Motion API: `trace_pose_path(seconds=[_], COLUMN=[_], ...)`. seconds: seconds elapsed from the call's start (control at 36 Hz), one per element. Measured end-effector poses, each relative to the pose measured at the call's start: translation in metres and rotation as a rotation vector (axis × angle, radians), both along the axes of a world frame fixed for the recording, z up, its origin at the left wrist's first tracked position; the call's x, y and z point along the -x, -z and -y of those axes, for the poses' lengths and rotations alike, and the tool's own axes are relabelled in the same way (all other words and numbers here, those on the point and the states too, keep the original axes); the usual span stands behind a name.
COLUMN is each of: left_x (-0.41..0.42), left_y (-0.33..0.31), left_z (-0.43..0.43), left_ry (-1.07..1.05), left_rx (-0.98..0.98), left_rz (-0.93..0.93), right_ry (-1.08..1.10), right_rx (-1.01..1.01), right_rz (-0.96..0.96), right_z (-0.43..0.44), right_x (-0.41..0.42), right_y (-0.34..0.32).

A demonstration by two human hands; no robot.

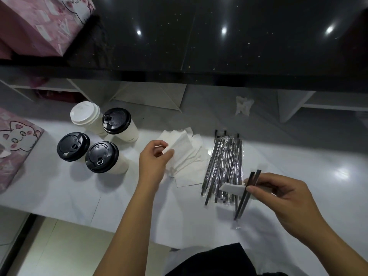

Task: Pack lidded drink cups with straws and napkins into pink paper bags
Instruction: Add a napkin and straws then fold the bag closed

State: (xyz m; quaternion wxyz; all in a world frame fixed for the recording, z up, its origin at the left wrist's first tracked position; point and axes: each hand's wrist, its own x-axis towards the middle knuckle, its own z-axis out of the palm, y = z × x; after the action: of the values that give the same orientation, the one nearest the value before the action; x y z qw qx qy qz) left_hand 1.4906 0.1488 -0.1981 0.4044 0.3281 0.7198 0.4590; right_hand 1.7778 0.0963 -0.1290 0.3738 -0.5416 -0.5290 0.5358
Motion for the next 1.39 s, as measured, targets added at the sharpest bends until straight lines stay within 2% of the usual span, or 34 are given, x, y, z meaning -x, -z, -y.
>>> trace_pose_path(seconds=[0.11,0.19,0.39,0.5,0.67,0.92,1.03,1.39], left_x=[-0.017,-0.034,-0.081,-0.102,-0.114,-0.12,-0.121,-0.125], left_y=[-0.025,-0.043,-0.072,-0.082,-0.081,-0.073,-0.07,-0.057], left_z=[0.006,0.011,0.025,0.031,0.037,0.043,0.045,0.047], left_ry=[0.099,0.226,0.681,0.825,0.866,0.832,0.853,0.755], left_rx=[-0.069,-0.099,-0.064,-0.053,-0.027,0.031,-0.019,-0.011], left_rz=[0.059,0.031,0.097,0.173,0.315,0.371,0.313,0.423], right_ry=[-0.04,-0.081,-0.1,-0.069,0.06,0.206,0.244,0.392], right_rx=[-0.041,-0.083,-0.163,-0.163,-0.126,-0.09,-0.077,0.066], right_rz=[0.031,0.067,0.095,0.053,-0.068,-0.038,-0.046,-0.075], right_z=[-0.001,-0.002,-0.001,0.001,0.006,0.013,0.016,0.031], right_x=[-0.004,-0.009,-0.015,-0.019,-0.023,-0.021,-0.017,-0.01], right_y=[-0.006,-0.009,-0.024,-0.028,-0.024,-0.015,-0.012,-0.003])
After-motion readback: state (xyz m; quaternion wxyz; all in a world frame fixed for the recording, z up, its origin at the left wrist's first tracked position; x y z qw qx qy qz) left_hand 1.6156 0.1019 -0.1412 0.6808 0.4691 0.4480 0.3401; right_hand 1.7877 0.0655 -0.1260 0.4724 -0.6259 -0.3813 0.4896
